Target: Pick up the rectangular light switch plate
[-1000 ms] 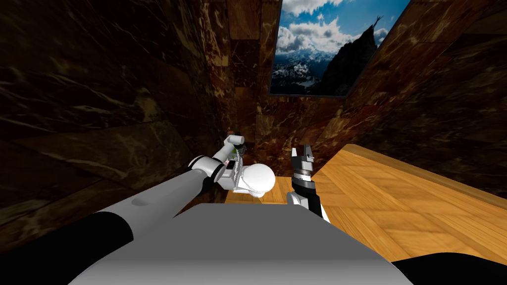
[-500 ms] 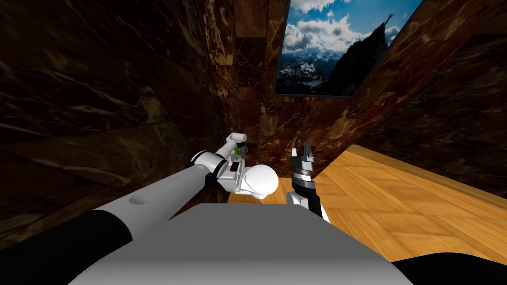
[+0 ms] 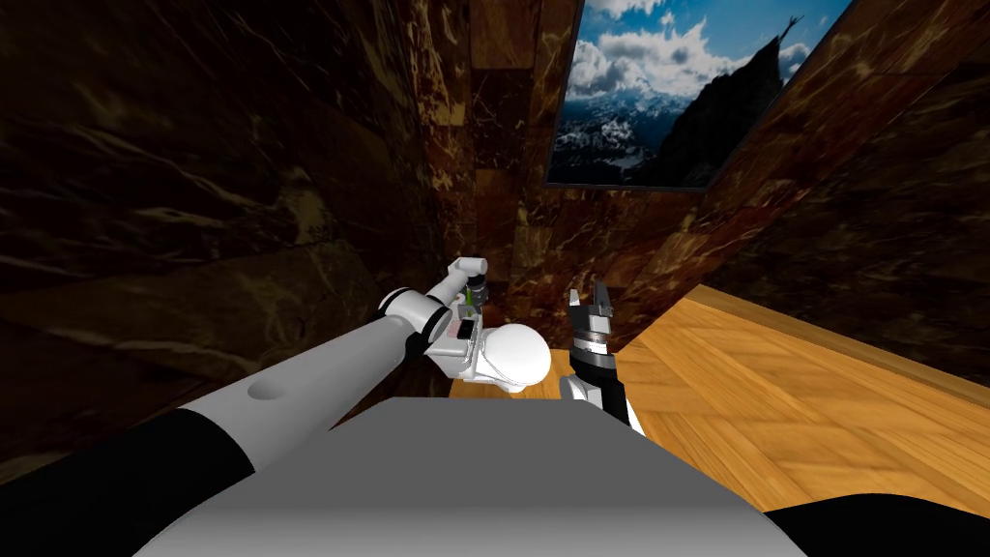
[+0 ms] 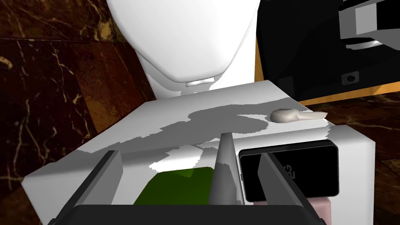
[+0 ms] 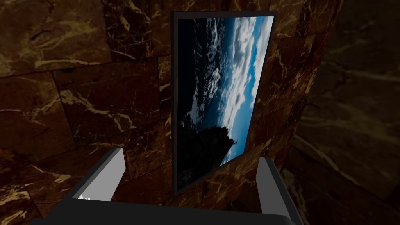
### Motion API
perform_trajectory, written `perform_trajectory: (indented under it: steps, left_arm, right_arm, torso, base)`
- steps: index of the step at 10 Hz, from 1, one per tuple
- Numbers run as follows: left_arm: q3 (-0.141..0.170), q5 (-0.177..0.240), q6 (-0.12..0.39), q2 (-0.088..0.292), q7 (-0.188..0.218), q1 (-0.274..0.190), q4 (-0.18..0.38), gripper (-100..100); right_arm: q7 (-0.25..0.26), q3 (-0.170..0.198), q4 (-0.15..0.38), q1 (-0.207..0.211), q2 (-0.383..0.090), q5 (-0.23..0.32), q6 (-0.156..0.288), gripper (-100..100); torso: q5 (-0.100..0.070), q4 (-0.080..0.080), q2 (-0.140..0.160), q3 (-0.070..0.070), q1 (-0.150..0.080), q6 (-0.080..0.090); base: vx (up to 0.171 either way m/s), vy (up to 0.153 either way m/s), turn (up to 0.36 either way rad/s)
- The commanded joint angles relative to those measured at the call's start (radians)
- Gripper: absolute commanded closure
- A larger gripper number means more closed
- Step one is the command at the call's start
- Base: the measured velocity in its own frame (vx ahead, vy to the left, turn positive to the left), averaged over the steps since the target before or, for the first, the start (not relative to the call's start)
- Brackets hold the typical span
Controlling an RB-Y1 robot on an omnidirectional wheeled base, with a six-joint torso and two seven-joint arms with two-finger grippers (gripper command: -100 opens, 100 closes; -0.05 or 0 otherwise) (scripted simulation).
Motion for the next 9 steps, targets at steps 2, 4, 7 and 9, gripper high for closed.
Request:
perform_trajectory:
  steps: [2,4,7,9]
  left_arm:
    - [0.003,0.014,0.043,-0.025,0.013,-0.041,0.046,-100]
    - [0.007,0.029,0.079,-0.059,0.023,-0.079,0.09,-100]
    - [0.009,0.037,0.099,-0.087,0.029,-0.094,0.067,-100]
    - [0.009,0.037,0.099,-0.087,0.029,-0.1,0.116,-100]
  right_arm:
    - [0.0,0.0,0.0,0.0,0.0,0.0,0.0,0]
    - [0.0,0.0,0.0,0.0,0.0,0.0,0.0,0]
    - [0.0,0.0,0.0,0.0,0.0,0.0,0.0,0]
    - [0.0,0.0,0.0,0.0,0.0,0.0,0.0,0]
  torso:
    - [0.0,0.0,-0.001,0.0,0.002,0.0]
    - [0.0,0.0,0.001,0.0,0.001,0.0]
    - [0.0,0.0,0.0,0.0,0.0,0.0]
    - [-0.001,0.0,0.002,0.001,-0.004,0.0]
  base:
    - [0.058,0.116,0.01]
    - [0.048,0.098,0.019]
    - [0.042,0.08,0.011]
    - [0.008,0.011,-0.001]
